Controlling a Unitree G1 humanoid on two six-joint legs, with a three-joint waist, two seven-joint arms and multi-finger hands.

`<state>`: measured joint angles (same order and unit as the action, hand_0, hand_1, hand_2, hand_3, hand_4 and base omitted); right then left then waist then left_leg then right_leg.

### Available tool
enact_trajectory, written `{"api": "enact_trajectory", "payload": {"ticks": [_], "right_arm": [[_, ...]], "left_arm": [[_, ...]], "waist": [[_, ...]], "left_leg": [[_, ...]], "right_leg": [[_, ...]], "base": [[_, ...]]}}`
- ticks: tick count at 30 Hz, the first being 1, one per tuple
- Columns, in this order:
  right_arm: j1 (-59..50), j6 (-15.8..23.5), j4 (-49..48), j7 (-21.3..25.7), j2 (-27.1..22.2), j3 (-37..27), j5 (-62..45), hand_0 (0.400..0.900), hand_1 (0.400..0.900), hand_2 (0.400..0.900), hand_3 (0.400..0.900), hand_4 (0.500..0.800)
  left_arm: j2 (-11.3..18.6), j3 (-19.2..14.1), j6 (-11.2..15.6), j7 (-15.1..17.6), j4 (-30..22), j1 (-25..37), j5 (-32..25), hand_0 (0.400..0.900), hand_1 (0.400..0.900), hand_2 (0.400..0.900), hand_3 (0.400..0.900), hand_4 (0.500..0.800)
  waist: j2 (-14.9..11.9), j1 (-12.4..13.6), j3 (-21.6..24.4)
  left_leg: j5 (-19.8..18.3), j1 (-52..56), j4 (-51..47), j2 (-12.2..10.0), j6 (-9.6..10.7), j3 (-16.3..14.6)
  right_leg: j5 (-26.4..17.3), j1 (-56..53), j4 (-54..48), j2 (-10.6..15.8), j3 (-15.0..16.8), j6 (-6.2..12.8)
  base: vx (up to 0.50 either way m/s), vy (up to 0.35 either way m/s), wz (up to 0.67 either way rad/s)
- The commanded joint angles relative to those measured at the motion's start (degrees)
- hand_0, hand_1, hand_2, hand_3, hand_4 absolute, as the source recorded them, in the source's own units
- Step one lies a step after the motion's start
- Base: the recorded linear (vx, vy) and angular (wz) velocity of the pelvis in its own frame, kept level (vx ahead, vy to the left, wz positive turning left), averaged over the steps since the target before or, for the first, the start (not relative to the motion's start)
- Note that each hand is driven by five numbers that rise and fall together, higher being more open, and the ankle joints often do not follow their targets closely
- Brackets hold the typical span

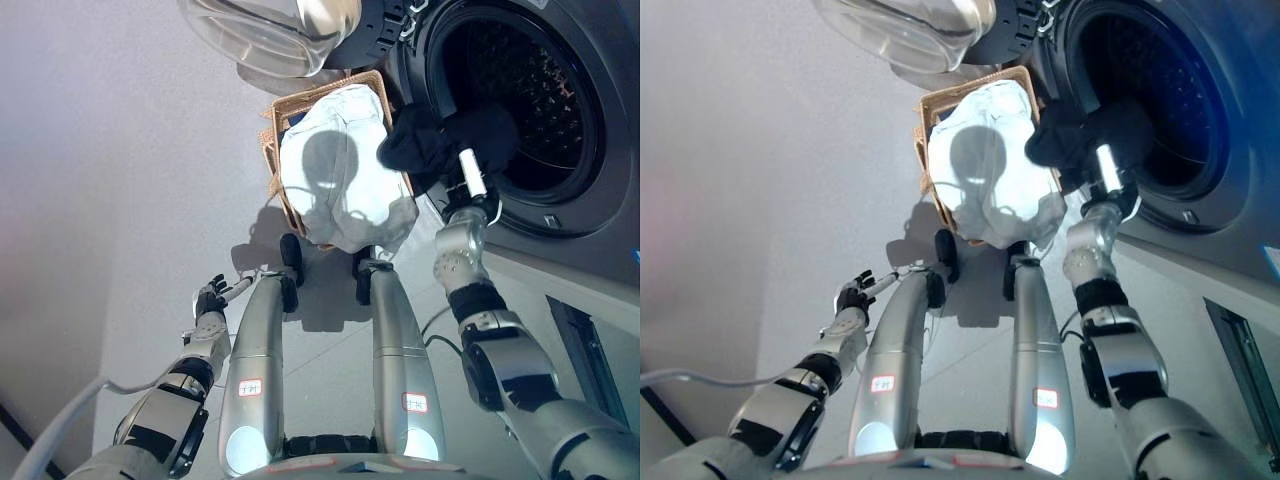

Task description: Put the clothes in the basket into the washing machine.

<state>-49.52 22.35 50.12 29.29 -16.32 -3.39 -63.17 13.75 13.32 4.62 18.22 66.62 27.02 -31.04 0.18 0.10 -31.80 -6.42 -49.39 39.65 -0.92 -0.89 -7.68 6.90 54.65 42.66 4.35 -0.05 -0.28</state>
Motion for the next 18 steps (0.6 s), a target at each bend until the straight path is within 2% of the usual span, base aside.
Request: {"api": "enact_trajectory", "payload": {"ticks": [1,7,9,10,13,18], "right_arm": [[-4.5,6.7,-0.5,1.7,-9.6,-2.9,-2.5,0.400,0.400,0.400,0.400,0.500],[-12.9,3.4,10.3,3.5,-19.7,-3.3,-4.0,0.400,0.400,0.400,0.400,0.500],[-14.0,1.7,12.4,3.5,-22.2,-1.9,-2.6,0.592,0.592,0.592,0.592,0.615],[-14.3,1.1,13.2,3.4,-22.9,-1.3,-2.4,0.900,0.900,0.900,0.900,0.800],[-14.3,0.2,14.5,2.7,-23.3,-0.2,-2.3,0.900,0.900,0.900,0.900,0.800],[-11.7,0.3,11.8,1.0,-21.0,1.2,-1.0,0.900,0.900,0.900,0.900,0.800]], "left_arm": [[-1.0,1.9,-0.5,0.9,0.0,-6.9,-2.4,0.900,0.900,0.900,0.900,0.800],[-1.1,3.3,-0.6,0.3,0.1,-7.8,-3.1,0.900,0.900,0.900,0.900,0.800],[-1.3,3.9,-0.7,0.2,-0.1,-8.1,-3.0,0.900,0.900,0.900,0.900,0.800],[-1.4,4.2,-0.7,0.1,-0.2,-8.2,-2.9,0.900,0.900,0.900,0.900,0.800],[-1.9,4.6,-0.8,0.0,0.1,-8.0,-2.8,0.900,0.900,0.900,0.900,0.800],[-2.7,5.0,-1.0,0.1,0.0,-7.7,-2.7,0.900,0.900,0.900,0.900,0.800]], "waist": [[5.0,0.7,5.6],[6.3,2.2,6.9],[6.5,2.5,7.3],[6.7,2.6,7.4],[6.7,2.6,7.7],[6.4,2.1,7.9]], "left_leg": [[2.0,-2.4,-5.6,3.2,1.1,-0.5],[2.1,-2.4,-6.2,3.6,0.9,-0.9],[2.2,-2.5,-6.3,3.7,0.9,-0.9],[2.3,-2.5,-6.4,3.7,0.8,-1.0],[2.5,-2.5,-7.0,3.7,0.8,-1.1],[2.8,-2.3,-7.9,3.5,0.8,-1.2]], "right_leg": [[1.0,1.2,-0.3,-1.2,-0.8,1.82],[1.2,1.7,0.2,-0.6,-0.6,2.10],[1.2,1.9,0.3,-0.4,-0.6,2.19],[1.1,2.0,0.3,-0.3,-0.6,2.23],[0.9,2.2,0.1,-0.3,-0.7,2.30],[0.5,2.1,-0.8,-0.5,-0.6,2.39]], "base": [[0.00,0.000,0.00],[0.05,-0.009,0.04],[0.05,-0.017,0.05],[0.04,-0.013,0.03],[0.02,-0.009,0.00],[0.00,0.000,0.00]]}}
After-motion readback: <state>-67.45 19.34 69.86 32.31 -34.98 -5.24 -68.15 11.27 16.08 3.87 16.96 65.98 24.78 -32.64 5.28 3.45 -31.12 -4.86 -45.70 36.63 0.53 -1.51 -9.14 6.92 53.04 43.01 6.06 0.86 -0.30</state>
